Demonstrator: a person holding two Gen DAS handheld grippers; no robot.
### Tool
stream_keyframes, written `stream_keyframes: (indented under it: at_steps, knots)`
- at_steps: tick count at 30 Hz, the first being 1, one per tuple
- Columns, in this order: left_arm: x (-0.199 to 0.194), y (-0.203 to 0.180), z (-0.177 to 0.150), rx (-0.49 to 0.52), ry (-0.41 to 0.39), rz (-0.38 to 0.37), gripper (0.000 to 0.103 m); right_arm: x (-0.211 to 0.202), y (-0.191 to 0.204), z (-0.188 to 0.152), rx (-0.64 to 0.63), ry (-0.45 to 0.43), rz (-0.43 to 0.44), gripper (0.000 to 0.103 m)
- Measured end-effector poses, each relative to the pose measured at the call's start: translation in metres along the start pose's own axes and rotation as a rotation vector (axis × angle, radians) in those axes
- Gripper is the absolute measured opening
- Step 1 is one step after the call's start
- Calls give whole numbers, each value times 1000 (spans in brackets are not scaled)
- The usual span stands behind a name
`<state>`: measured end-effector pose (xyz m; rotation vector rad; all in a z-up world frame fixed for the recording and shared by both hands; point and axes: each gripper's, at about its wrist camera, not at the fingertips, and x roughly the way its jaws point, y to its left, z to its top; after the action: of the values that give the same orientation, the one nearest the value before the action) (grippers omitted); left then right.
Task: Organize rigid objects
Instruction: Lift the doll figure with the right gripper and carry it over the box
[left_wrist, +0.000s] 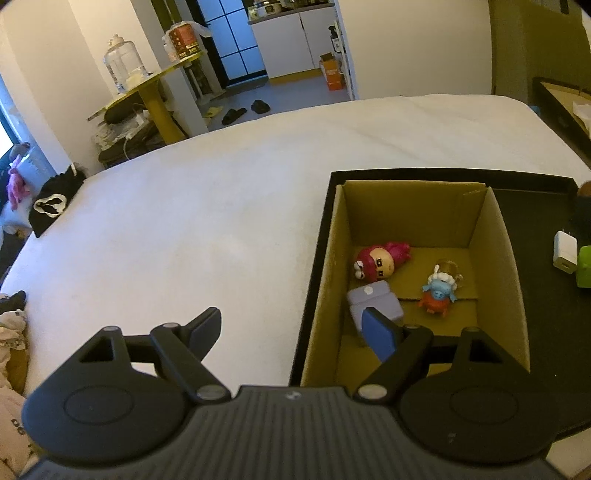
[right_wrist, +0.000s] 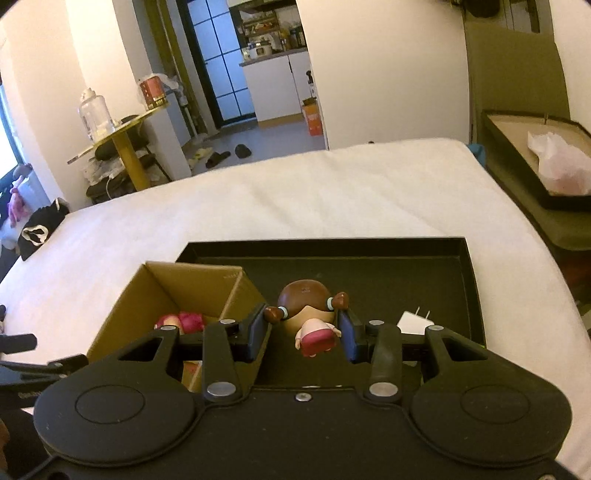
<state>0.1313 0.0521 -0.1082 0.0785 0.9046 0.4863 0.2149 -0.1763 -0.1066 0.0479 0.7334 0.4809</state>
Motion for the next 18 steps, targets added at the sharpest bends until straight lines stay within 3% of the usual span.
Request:
stream_keyframes:
  at_steps: [11, 18]
  knots:
    - [8, 1, -7, 29, 18, -54, 82, 8, 20, 8, -33, -25, 7, 41]
    - [16, 4, -12, 40, 22, -130, 79, 16, 39, 12, -60, -30, 18, 41]
